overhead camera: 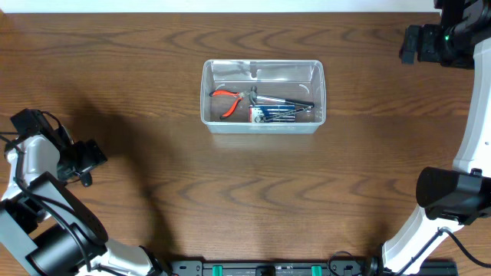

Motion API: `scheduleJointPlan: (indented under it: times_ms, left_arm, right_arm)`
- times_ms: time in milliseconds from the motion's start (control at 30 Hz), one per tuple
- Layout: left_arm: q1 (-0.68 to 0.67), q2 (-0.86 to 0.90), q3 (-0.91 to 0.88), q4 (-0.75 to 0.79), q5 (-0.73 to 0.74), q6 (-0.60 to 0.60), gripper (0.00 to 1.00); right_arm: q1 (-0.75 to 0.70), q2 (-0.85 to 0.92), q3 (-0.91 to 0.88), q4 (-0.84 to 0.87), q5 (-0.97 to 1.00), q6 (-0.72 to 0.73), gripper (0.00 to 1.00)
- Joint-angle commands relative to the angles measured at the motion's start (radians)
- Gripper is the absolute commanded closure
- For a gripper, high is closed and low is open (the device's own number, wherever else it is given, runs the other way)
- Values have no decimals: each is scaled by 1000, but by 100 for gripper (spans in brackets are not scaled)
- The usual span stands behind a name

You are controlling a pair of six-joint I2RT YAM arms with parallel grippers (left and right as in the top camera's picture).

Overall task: Pack container
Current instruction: 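Move the left gripper to the yellow-handled screwdriver, then grasp the yellow-handled screwdriver with the left gripper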

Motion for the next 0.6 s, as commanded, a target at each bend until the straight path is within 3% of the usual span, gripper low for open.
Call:
scheduleJointPlan:
  times_ms: [0,567]
  left_arm:
    - [6,16,1,27,13,47,2]
    - [6,127,4,116,42,113,2]
  right_arm:
    - [0,5,-2,-4,0,-13,1]
    - [0,5,-2,-7,0,-13,1]
